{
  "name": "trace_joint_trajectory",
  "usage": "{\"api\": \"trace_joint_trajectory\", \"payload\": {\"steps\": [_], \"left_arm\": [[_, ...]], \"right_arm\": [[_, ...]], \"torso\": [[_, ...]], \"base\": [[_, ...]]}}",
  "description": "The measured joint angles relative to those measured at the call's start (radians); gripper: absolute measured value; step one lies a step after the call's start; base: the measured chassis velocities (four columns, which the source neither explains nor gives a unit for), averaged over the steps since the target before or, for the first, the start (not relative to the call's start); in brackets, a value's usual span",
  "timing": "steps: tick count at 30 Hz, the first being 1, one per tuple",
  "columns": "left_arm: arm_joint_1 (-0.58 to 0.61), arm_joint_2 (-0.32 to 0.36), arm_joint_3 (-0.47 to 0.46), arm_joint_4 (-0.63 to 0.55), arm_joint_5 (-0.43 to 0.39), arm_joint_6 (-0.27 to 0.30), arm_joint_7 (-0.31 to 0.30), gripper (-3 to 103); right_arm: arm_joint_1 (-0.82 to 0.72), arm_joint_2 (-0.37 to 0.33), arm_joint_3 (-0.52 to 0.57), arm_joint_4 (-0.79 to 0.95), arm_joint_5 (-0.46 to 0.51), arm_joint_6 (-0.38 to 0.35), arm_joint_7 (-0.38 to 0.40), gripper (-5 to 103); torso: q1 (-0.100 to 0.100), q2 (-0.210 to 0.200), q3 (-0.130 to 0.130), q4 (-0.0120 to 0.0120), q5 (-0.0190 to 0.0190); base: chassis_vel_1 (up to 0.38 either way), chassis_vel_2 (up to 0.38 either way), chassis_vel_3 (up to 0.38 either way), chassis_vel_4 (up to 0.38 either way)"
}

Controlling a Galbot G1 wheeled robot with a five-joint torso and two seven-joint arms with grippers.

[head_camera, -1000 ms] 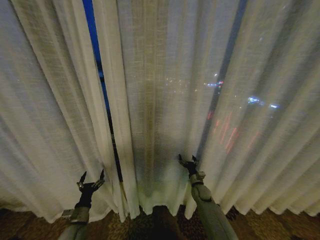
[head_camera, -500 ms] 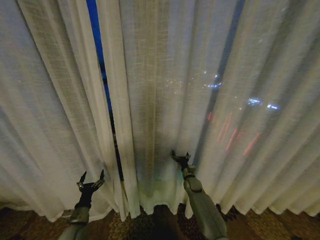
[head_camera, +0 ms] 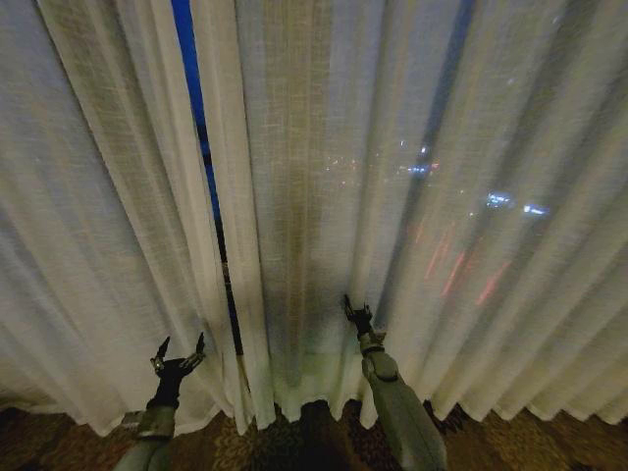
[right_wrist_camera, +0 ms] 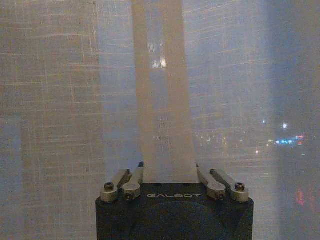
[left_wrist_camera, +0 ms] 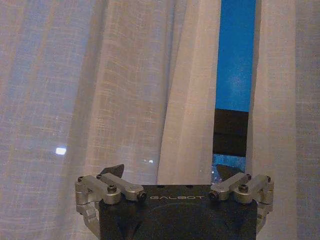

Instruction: Open the curtains by pulling them apart, changing their state from closed to fully open.

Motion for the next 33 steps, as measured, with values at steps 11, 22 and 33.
{"api": "trace_joint_trajectory", "payload": {"steps": [11, 22, 33], "left_arm": [[0.000, 0.000, 0.000, 0.000, 0.000, 0.000, 0.000, 100], [0.000, 0.000, 0.000, 0.000, 0.000, 0.000, 0.000, 100], [0.000, 0.000, 0.000, 0.000, 0.000, 0.000, 0.000, 100]], "right_arm": [[-0.026, 0.008, 0.012, 0.028, 0.052, 0.000, -0.062, 1], [-0.044, -0.007, 0.029, 0.039, 0.087, 0.006, -0.083, 0], [-0.054, -0.030, 0.051, 0.056, 0.110, -0.001, -0.079, 0]], "torso": [[0.000, 0.000, 0.000, 0.0000, -0.0001], [0.000, 0.000, 0.000, 0.0000, 0.0000], [0.000, 0.000, 0.000, 0.0002, -0.0001]], "base": [[0.000, 0.000, 0.000, 0.000], [0.000, 0.000, 0.000, 0.000], [-0.059, -0.066, 0.070, 0.056]]}}
